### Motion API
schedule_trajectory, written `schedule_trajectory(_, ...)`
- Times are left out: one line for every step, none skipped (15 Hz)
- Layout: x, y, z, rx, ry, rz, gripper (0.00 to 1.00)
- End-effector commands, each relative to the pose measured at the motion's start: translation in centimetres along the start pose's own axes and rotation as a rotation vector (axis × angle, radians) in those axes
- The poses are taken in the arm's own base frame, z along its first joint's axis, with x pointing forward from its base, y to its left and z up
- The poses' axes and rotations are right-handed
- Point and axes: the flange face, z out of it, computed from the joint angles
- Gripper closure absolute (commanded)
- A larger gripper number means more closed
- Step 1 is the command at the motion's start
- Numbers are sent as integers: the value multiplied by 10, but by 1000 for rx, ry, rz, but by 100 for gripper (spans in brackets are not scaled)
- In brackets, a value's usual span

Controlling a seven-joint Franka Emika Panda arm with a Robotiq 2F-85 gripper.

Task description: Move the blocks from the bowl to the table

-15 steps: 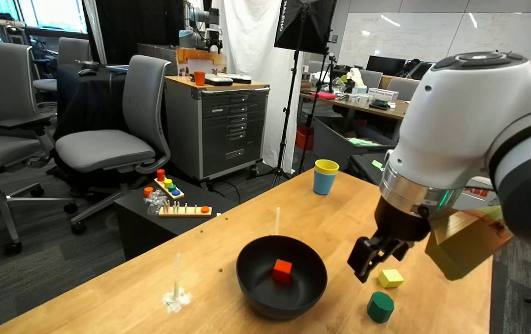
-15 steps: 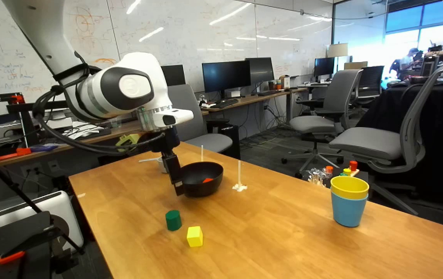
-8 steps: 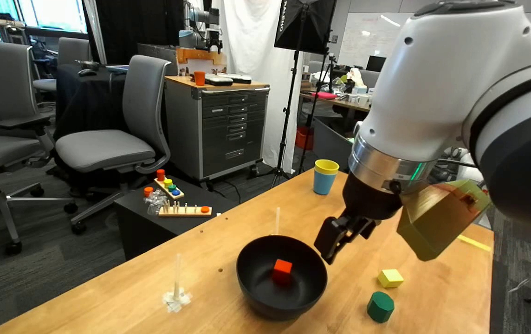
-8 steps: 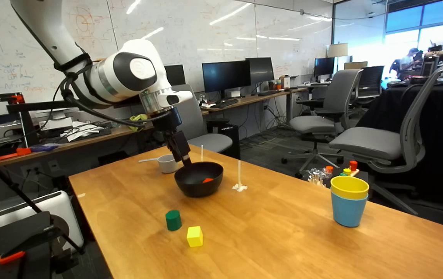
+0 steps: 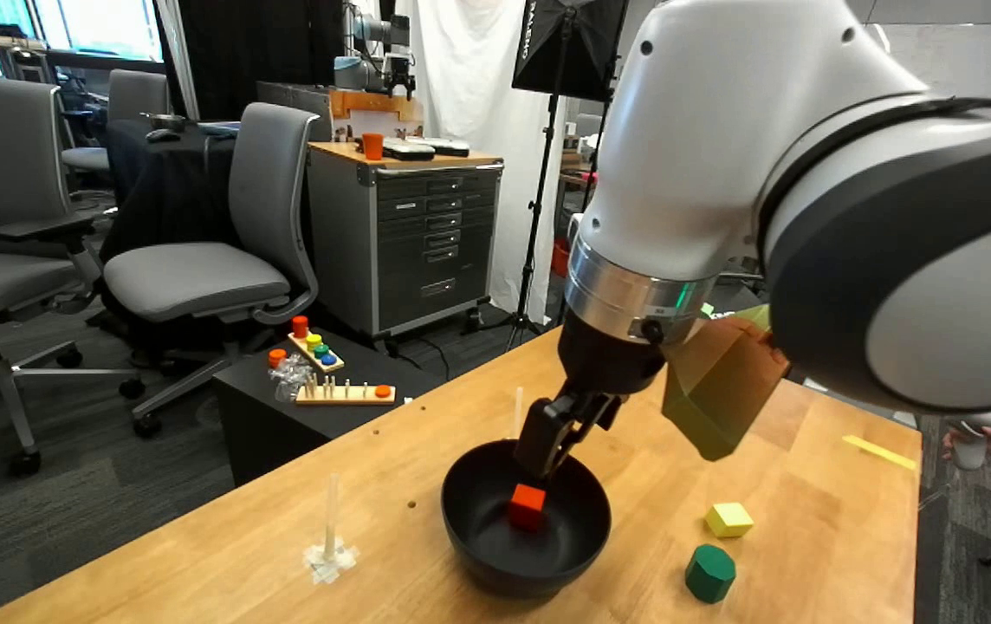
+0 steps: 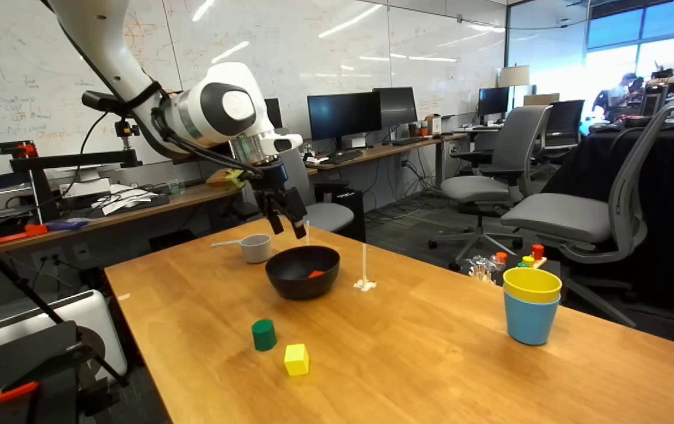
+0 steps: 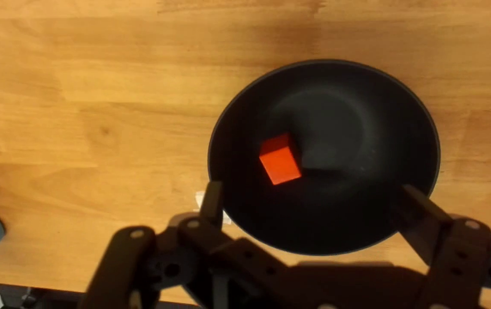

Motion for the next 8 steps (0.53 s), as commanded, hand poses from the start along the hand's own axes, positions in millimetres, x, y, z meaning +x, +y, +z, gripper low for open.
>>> schedule_trajectory(32, 3, 22, 35, -26, -64, 0)
schedule_trajectory(34, 4, 29, 55, -46, -79, 0)
schedule_trajectory(37, 4, 36, 70, -63, -93, 0)
schedule_trajectory(39, 2, 43, 92, -81, -110, 0)
schedule_trajectory(41, 1, 49, 107, -101, -120, 0)
schedule_trajectory(43, -1, 54, 115, -113, -128, 0)
schedule_trajectory(45, -2, 58, 121, -120, -136, 0)
schedule_trajectory(48, -4, 61, 127, -129, -143, 0)
